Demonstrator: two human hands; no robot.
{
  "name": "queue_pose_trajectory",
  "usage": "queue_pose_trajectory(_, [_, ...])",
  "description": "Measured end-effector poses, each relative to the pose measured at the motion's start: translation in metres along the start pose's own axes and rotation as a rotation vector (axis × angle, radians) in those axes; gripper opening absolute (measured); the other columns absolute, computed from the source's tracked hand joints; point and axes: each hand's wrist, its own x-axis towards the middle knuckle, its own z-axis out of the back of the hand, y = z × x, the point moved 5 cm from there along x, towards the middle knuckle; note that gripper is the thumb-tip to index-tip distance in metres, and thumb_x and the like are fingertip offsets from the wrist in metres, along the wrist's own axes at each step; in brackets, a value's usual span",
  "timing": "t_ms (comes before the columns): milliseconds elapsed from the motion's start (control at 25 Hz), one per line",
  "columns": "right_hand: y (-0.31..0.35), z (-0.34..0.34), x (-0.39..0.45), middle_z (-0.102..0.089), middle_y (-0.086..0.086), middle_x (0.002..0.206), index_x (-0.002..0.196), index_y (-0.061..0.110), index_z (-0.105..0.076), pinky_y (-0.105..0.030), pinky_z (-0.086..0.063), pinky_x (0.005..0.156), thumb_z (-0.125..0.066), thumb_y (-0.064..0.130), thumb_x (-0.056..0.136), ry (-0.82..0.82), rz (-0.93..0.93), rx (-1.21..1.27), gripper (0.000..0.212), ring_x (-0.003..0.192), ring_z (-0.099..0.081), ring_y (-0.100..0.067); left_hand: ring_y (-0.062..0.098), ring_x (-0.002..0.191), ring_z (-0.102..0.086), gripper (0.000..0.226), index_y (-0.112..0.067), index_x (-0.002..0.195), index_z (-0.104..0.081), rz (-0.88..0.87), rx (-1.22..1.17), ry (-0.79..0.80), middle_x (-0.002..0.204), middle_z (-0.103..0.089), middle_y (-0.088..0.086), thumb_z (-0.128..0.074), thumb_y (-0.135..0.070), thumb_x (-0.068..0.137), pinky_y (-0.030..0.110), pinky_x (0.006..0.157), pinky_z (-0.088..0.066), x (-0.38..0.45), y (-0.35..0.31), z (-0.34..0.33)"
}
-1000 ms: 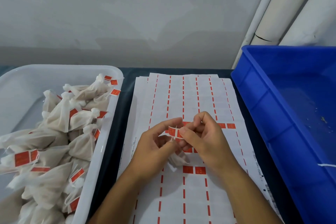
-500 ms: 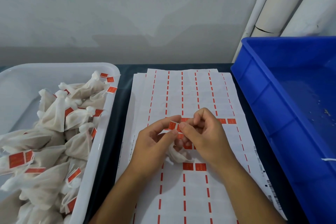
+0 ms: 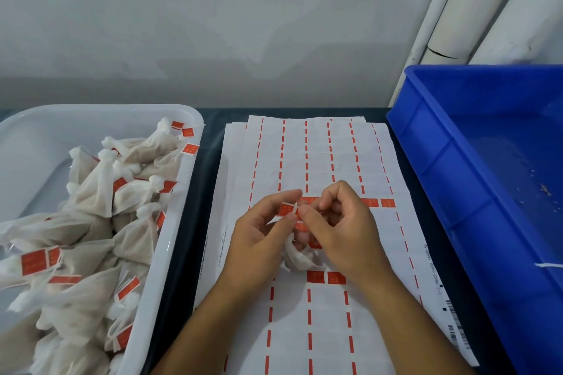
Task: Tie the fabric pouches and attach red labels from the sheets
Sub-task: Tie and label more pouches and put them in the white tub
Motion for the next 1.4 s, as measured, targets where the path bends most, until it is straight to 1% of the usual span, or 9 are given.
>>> queue_pose_trajectory(240, [-0.001,-0.002,0.0,-0.066,0.03,0.099,0.11,0.043,-0.061,-0.015,-0.059,0.071,-0.069,0.039,0.096,0.116,-0.018,0.017,0.016,0.095,-0.068,0.001,0.027,0.097,-0.077,0.046,-0.047,0.14,-0.048,0.033,-0.08,0.032,0.104,-0.078,0.005,-0.059,-0.023,0.104,0.037,0.086,-0.063,0.001,0.004,-0.001])
queue_pose_trajectory(320, [0.0,-0.003,0.0,-0.067,0.028,0.102,0.108,0.045,-0.064,-0.014,-0.058,0.075,-0.068,0.039,0.096,0.147,-0.003,0.013,0.014,0.099,-0.067,0.001,0.028,0.097,-0.077,0.048,-0.049,0.141,-0.045,0.025,-0.088,0.059,0.102,-0.078,0.006,-0.059,-0.023,0.104,0.036,0.086,-0.062,0.0,0.004,-0.002])
queue_pose_trajectory(560, [0.009,-0.001,-0.001,-0.066,0.022,0.105,0.098,0.04,-0.069,-0.011,-0.054,0.075,-0.074,0.029,0.094,0.068,0.087,0.014,0.012,0.102,-0.066,-0.003,0.023,0.094,-0.077,0.05,-0.05,0.14,-0.043,-0.026,-0.045,0.033,0.102,-0.078,0.001,-0.06,-0.023,0.103,0.026,0.079,-0.061,-0.001,0.0,-0.003])
queue_pose_trajectory(720, [0.009,-0.001,-0.001,-0.068,0.02,0.104,0.098,0.034,-0.07,-0.012,-0.055,0.077,-0.071,0.031,0.094,0.046,0.094,0.035,0.005,0.103,-0.066,-0.005,0.011,0.093,-0.076,0.047,-0.049,0.139,-0.044,-0.046,0.033,-0.026,0.111,-0.07,-0.02,-0.063,-0.029,0.101,0.018,0.07,-0.059,-0.002,-0.003,-0.005])
queue_pose_trajectory(840, [0.006,0.0,-0.001,-0.07,0.026,0.098,0.098,0.038,-0.067,-0.008,-0.053,0.074,-0.068,0.032,0.098,0.037,0.029,0.079,0.005,0.101,-0.067,0.001,0.009,0.085,-0.076,0.05,-0.051,0.135,-0.044,-0.045,0.098,-0.054,0.114,-0.063,-0.029,-0.066,-0.045,0.09,0.016,0.064,-0.058,-0.002,-0.005,-0.004])
queue_pose_trajectory(1040, [0.001,0.004,-0.002,-0.071,0.028,0.094,0.096,0.039,-0.069,-0.006,-0.053,0.07,-0.072,0.034,0.096,-0.105,-0.039,0.142,0.006,0.095,-0.069,0.004,0.013,0.089,-0.072,0.039,-0.059,0.117,-0.046,-0.095,0.285,-0.127,0.113,-0.061,-0.03,-0.068,-0.05,0.085,0.022,0.074,-0.062,-0.005,-0.005,-0.004])
queue_pose_trajectory(1200, [0.001,0.004,-0.004,-0.072,0.023,0.091,0.101,0.035,-0.067,-0.009,-0.054,0.069,-0.076,0.03,0.093,-0.169,-0.037,0.173,0.013,0.091,-0.071,0.0,0.014,0.087,-0.069,0.014,-0.049,0.1,-0.057,-0.242,0.414,-0.231,0.107,-0.062,-0.023,-0.066,-0.042,0.092,0.028,0.075,-0.063,-0.011,-0.01,-0.004])
queue_pose_trajectory(1280, [0.002,0.004,-0.005,-0.072,0.023,0.09,0.101,0.035,-0.066,-0.009,-0.054,0.068,-0.077,0.03,0.092,-0.189,-0.038,0.166,0.015,0.088,-0.072,-0.001,0.012,0.095,-0.067,0.013,-0.041,0.104,-0.065,-0.276,0.43,-0.272,0.109,-0.063,-0.018,-0.063,-0.041,0.091,0.032,0.081,-0.063,-0.013,-0.012,-0.003])
queue_pose_trajectory(1400, [0.002,0.004,-0.006,-0.073,0.024,0.09,0.099,0.035,-0.065,-0.009,-0.054,0.065,-0.077,0.032,0.091,-0.191,-0.039,0.174,0.015,0.088,-0.073,-0.001,0.008,0.1,-0.067,0.027,-0.032,0.112,-0.072,-0.236,0.407,-0.301,0.113,-0.066,-0.014,-0.063,-0.044,0.089,0.033,0.086,-0.062,-0.013,-0.011,-0.002])
